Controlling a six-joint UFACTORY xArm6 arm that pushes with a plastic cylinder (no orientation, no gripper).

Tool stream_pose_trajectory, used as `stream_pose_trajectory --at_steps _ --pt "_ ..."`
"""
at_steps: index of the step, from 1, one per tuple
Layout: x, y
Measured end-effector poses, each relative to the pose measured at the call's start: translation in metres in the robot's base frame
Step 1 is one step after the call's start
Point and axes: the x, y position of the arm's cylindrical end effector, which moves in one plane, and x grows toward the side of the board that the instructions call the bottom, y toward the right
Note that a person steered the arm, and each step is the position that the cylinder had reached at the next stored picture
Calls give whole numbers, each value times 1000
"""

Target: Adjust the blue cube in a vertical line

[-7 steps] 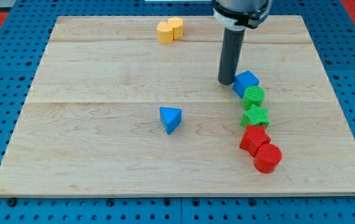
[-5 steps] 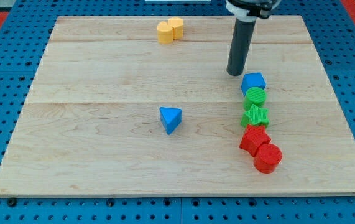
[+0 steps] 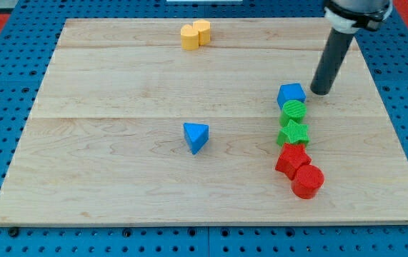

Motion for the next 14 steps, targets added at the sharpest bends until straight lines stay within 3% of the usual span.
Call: stream_pose_trajectory --at_steps 3,4,5,6,7,10,11,13,14 --pt "56 -15" --pt "56 25" --pt "47 46" --pt "3 17" --pt "-11 -28" --pt "6 -30" --pt "-17 -20" --pt "-10 -201" --pt "15 -161"
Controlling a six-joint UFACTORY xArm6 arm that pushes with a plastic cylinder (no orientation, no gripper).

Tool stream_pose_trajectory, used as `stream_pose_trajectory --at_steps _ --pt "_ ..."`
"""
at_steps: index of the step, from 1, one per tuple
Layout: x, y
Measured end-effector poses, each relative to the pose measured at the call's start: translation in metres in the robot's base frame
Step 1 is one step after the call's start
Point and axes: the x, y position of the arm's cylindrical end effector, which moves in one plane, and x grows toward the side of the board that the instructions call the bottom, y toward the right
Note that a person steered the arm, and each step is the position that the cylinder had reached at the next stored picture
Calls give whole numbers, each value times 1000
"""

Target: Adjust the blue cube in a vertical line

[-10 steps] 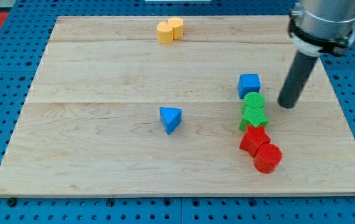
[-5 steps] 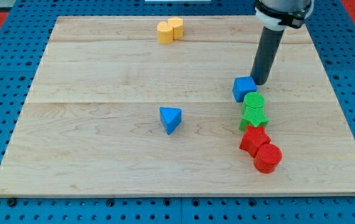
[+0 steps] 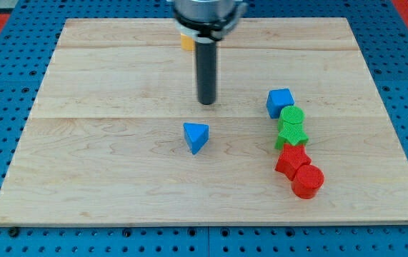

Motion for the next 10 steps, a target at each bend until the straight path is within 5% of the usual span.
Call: stream_pose_trajectory --at_steps 1,8,9,10 --pt "0 50" --pt "0 90" --pt "0 69" --pt "27 -18"
